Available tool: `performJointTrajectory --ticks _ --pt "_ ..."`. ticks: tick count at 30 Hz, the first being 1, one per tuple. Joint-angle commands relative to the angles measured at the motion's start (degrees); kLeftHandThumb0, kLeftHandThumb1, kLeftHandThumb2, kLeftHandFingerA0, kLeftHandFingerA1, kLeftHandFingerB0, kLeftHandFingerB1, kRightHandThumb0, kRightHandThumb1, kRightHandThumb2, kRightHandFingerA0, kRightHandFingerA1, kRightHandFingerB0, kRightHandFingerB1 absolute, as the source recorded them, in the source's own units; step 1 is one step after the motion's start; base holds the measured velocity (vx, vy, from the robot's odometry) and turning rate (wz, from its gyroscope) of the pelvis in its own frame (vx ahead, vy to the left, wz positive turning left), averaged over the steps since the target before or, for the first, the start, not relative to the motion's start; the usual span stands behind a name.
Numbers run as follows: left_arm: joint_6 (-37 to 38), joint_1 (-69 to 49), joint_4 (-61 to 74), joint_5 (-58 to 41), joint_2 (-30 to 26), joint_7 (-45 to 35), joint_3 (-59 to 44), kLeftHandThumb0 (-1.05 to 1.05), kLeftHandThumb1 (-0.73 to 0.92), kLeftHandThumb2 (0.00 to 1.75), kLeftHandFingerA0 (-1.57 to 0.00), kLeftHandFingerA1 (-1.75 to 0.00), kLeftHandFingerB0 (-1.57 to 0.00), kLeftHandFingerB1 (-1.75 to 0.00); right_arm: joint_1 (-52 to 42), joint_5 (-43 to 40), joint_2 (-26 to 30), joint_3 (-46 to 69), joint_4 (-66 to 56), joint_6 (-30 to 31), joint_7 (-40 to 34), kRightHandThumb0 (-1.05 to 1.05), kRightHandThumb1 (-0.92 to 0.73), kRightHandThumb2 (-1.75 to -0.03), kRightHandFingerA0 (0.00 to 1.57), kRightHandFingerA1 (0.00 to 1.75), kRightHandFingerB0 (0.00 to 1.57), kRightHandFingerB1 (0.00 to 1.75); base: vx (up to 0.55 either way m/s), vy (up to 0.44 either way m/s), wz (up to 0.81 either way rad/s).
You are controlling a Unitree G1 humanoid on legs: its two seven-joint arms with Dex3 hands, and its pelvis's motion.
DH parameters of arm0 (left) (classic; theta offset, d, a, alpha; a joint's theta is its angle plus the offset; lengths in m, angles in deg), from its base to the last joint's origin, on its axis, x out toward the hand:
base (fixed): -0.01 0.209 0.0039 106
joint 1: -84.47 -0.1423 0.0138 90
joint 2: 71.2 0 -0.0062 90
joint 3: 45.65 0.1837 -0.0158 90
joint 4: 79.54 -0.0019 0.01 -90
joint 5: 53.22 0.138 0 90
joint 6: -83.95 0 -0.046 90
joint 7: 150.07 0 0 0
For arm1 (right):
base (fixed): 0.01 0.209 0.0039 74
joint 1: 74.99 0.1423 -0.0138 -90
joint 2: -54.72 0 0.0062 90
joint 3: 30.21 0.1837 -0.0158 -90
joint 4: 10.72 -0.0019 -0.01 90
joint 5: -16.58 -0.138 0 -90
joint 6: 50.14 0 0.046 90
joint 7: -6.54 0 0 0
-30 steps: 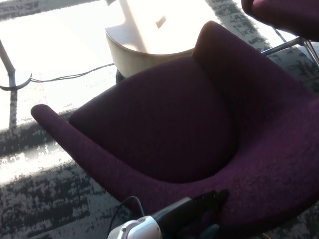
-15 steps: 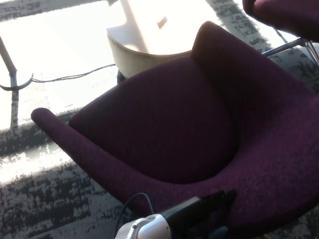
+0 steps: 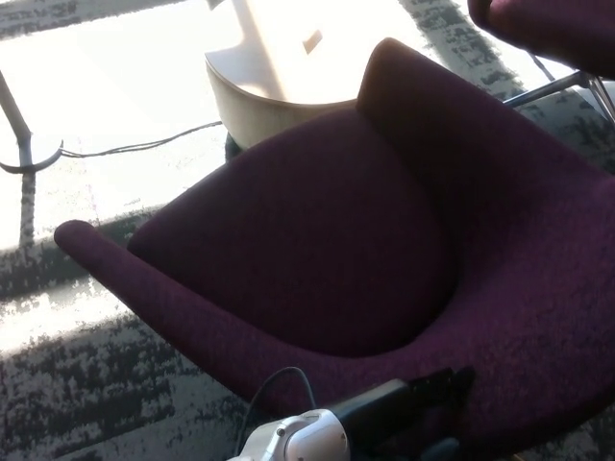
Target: The robot stands in front of a sofa and uses its left hand to push the left side of the sofa
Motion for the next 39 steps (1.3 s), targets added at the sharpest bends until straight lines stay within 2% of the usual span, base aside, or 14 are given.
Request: performJointTrajectory --ticks 1,14,15,16,17,20,21,26,27,31,32,33,37,39 --pt "2.4 -0.4 -0.5 1.2 2.1 -2.2 2.1 -0.95 0.87 1.24 -0.04 -0.28 -0.08 -0.13 -0.1 0.0 0.6 0.1 -0.2 1.0 -0.8 -0.51 -0.67 -0.61 0.86 0.57 0.77 0.47 0.00 0.000 0.00" --pt "3.3 -1.2 -1.4 0.8 2.1 -1.9 2.1 -0.97 0.87 1.24 -0.05 -0.28 -0.09 -0.12 -0.3 0.1 0.6 0.3 -0.3 1.9 -0.3 -0.52 -0.68 -0.61 0.83 0.56 0.76 0.45 0.00 0.000 0.00" --pt "2.1 -1.5 -0.5 0.6 1.9 -2.6 2.1 -0.99 0.87 1.24 -0.04 -0.24 -0.08 -0.10 -0.3 0.7 0.9 -0.2 -0.3 0.9 -0.8 -0.50 -0.68 -0.61 0.75 0.52 0.72 0.44 0.00 0.000 0.00" --pt "1.8 -1.7 -0.1 0.5 1.8 -2.8 2.0 -0.98 0.87 1.24 -0.03 -0.24 -0.08 -0.10 -0.3 0.6 0.9 -0.1 -0.3 0.7 -0.8 -0.51 -0.67 -0.61 0.76 0.54 0.73 0.44 0.00 0.000 0.00" --pt "2.2 -1.7 -0.1 0.6 1.6 -2.7 2.0 -0.93 0.84 1.23 -0.03 -0.33 -0.07 -0.16 -0.3 0.4 0.8 0.1 -0.3 0.7 -0.7 -0.53 -0.68 -0.61 0.79 0.54 0.72 0.44 0.00 0.000 0.00" --pt "3.6 -1.8 -0.6 0.6 1.0 -2.4 1.8 -0.90 0.82 1.23 -0.03 -0.35 -0.07 -0.18 -0.2 0.5 0.5 0.1 -0.5 2.2 -0.8 -0.55 -0.68 -0.61 0.80 0.53 0.73 0.44 0.00 0.000 0.00" --pt "3.4 -1.9 -0.5 0.7 0.8 -2.1 1.6 -0.92 0.82 1.24 -0.07 -0.41 -0.08 -0.20 -0.2 0.6 0.5 0.0 -0.6 2.7 -1.0 -0.53 -0.68 -0.62 0.78 0.47 0.69 0.44 0.00 0.000 0.00" --pt "2.1 -2.5 0.7 0.9 0.0 -1.8 0.9 -0.92 0.79 1.19 -0.07 -0.40 -0.05 -0.18 0.1 0.8 0.5 -0.2 -0.5 2.5 -1.4 -0.53 -0.68 -0.62 0.80 0.49 0.71 0.45 0.00 0.000 0.00" --pt "3.0 -2.6 0.9 -0.2 -1.5 -2.9 -0.3 -0.92 0.81 1.25 -0.02 -0.31 -0.07 -0.16 0.1 0.1 0.3 0.3 -0.5 1.9 -0.9 -0.54 -0.67 -0.61 0.81 0.54 0.69 0.44 0.00 0.000 0.00" --pt "3.1 -2.7 1.0 -0.3 -1.6 -3.2 -0.5 -0.92 0.81 1.25 -0.02 -0.31 -0.07 -0.16 0.1 0.0 0.3 0.5 -0.5 1.8 -0.8 -0.54 -0.67 -0.61 0.81 0.54 0.69 0.44 0.00 0.000 0.00" --pt "1.6 -3.1 1.6 -0.6 -3.0 -3.5 -1.7 -1.00 0.88 1.27 -0.05 -0.23 -0.09 -0.09 0.2 0.7 0.8 0.0 -0.5 0.7 -0.8 -0.49 -0.66 -0.60 0.86 0.67 0.73 0.45 0.00 0.000 0.00" --pt "0.8 -3.6 2.5 -1.2 -4.1 -4.0 -2.7 -0.99 0.88 1.26 -0.04 -0.19 -0.09 -0.10 0.3 1.0 1.1 -0.3 -0.4 0.1 -1.0 -0.47 -0.66 -0.60 0.87 0.70 0.74 0.46 0.00 0.000 0.00" --pt "-0.5 -5.4 4.9 -3.0 -6.0 -5.4 -5.6 -1.00 0.88 1.25 -0.03 -0.13 -0.08 -0.08 0.6 1.7 1.2 -1.0 -0.1 -0.2 -2.2 -0.46 -0.66 -0.59 0.85 0.75 0.76 0.47 0.00 0.000 0.00" --pt "1.7 -5.6 4.5 -2.9 -7.0 -5.3 -6.5 -1.00 0.89 1.27 -0.03 -0.18 -0.08 -0.09 0.5 1.7 1.3 -1.2 0.0 -0.4 -2.3 -0.47 -0.66 -0.60 0.84 0.78 0.76 0.47 0.00 0.000 0.00"
